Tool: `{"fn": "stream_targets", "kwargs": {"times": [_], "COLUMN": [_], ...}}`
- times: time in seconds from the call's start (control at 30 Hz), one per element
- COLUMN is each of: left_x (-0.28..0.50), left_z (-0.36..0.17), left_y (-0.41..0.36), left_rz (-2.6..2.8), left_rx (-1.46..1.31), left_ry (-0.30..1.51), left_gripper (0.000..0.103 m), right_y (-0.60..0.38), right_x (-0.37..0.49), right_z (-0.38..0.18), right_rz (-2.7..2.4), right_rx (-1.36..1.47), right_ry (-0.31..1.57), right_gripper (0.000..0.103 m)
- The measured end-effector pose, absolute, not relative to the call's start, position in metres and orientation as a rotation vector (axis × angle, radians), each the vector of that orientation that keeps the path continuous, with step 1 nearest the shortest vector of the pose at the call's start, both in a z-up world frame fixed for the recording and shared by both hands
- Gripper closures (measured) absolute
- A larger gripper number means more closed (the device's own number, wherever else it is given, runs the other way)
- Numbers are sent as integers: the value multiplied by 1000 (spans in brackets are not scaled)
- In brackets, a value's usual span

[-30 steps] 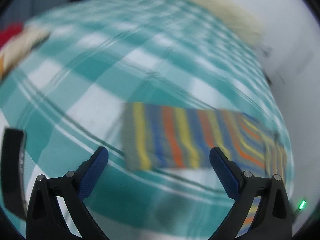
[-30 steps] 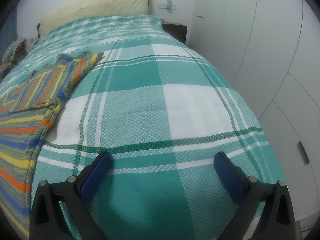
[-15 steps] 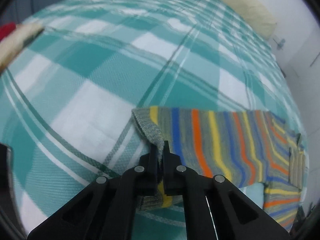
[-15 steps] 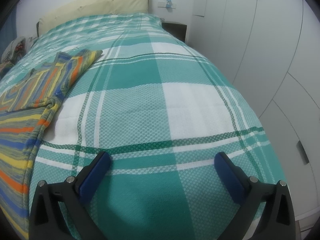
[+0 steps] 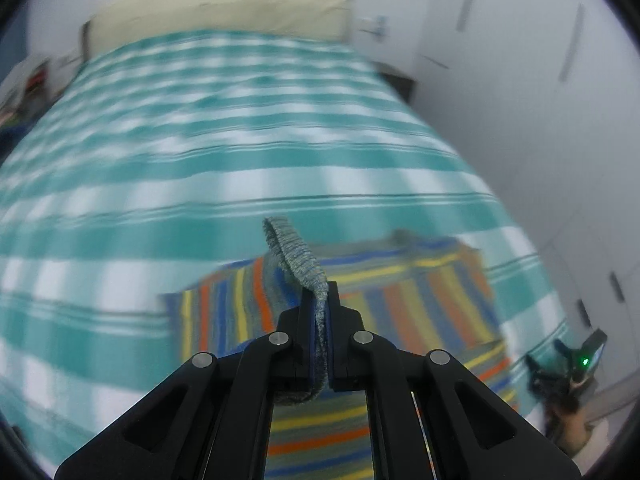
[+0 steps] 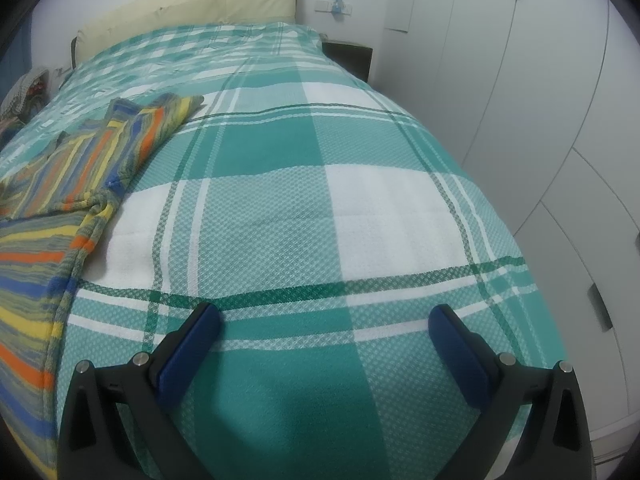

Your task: Fold small clothes

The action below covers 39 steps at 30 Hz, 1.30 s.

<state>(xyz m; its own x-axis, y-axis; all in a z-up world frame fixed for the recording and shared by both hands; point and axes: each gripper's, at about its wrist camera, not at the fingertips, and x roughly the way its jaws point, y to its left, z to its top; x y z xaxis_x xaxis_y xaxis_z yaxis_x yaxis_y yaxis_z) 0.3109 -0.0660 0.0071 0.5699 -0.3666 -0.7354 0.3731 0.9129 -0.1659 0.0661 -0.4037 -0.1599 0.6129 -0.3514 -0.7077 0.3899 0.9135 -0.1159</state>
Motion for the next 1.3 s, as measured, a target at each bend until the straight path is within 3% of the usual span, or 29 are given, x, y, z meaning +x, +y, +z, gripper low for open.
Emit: {"fn": "stream_targets", "kwargs": {"times": [0.03,0.07,0.13,0.3,0.5,0.7,1.0,1.3], "left_x": [311,312,311,293,255,193,187,186], "left_z": [-4,-14,-41,-57,-49,-71,-161,-163], "left_y": [-89,-103,-127,-95,25,93,120,118], "left_rz": [-460,-474,-409,-316,-95,-3,92,106], "left_rx": [4,6,60,99,85,84,-18,0], "left_ry": [863,885,956,966,931,875,913,913], "left_gripper": [86,49,14,16,10,4,4,1], "right_y": [-404,-404,-405,-406,-405,-405,-405,-406], "right_x": [66,66,66,66,65,65,64,63], "right_z": [-160,-160,-160,-160,-160,-160,-158,-158], "right_rz": [-426,-424,-421,-415,-423,-425,-415,-417], "right_rx": [54,58,64,73,62,59,75,75], "right_ry": [805,805,804,803,809,809,807,802], "right_gripper": [0,0,0,0,0,0,0,0]}}
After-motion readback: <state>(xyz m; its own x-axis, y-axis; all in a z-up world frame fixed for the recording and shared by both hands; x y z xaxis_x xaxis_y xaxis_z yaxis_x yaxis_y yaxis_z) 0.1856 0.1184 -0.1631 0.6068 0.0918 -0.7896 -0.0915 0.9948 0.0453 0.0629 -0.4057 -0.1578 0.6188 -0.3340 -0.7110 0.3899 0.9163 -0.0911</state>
